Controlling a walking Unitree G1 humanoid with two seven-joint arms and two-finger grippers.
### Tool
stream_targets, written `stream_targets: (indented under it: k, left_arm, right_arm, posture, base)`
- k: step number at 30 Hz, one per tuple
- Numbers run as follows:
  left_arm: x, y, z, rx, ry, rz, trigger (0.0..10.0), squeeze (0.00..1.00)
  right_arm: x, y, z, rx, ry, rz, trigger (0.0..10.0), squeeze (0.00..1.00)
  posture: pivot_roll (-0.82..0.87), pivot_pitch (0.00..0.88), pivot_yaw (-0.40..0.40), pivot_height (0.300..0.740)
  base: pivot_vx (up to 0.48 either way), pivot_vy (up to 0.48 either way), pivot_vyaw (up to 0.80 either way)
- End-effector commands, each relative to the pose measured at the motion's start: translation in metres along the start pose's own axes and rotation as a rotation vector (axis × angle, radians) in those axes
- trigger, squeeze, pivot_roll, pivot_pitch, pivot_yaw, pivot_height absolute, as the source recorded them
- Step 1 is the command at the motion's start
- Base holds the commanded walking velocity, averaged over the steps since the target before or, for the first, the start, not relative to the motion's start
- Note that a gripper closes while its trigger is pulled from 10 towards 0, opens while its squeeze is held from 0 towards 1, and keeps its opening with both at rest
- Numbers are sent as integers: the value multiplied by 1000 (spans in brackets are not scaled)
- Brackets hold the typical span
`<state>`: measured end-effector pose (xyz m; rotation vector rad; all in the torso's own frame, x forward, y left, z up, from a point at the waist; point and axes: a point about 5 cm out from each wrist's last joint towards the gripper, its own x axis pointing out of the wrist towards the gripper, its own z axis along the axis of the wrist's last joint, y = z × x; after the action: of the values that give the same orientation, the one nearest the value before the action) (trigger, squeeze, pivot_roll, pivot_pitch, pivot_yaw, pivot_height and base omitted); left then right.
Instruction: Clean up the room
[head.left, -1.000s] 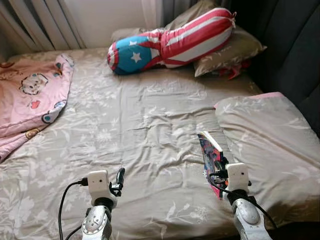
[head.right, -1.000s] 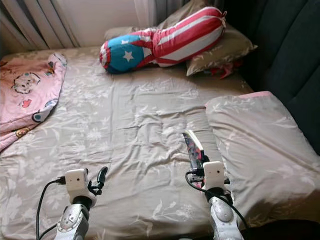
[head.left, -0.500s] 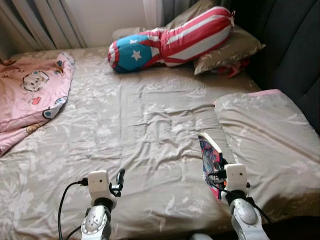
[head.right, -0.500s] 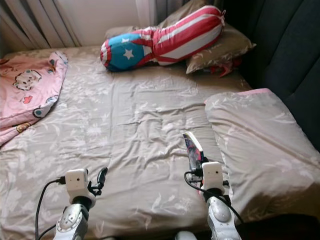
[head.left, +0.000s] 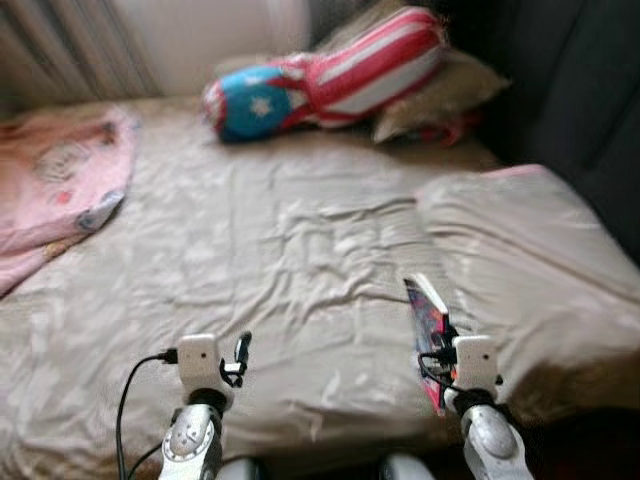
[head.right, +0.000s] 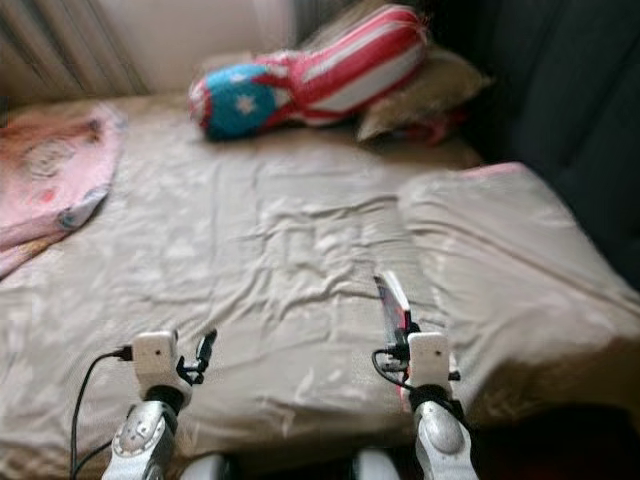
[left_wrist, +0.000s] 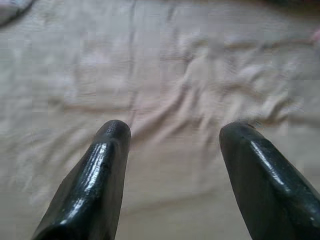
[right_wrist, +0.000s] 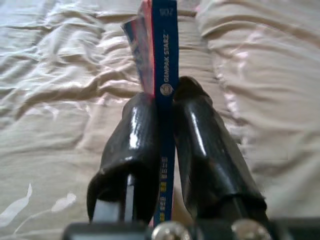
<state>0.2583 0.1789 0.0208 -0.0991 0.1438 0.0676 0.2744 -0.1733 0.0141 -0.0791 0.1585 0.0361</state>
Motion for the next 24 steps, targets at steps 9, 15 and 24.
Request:
stream_targets:
  k: [9,15,24]
  left_arm:
    - [0,-1,-4,-9,21,-6,10000,0]
    - [0,-1,-4,-14,19,-6,10000,0]
    - [2,-2,-3,-17,16,-1,10000,0]
  right_arm:
    - [3,2,8,2,-43,2,10000,0]
    - [7,1,13,-6,-53,-9,10000,0]
    - [10,-6,38,-47,-205,-50,10000,0]
  posture:
    - [-201,132,19,645]
    - [-201,137,18,645]
    - [-200,146,17,625]
  base:
    - [0,0,0]
    - [0,0,0]
    - [0,0,0]
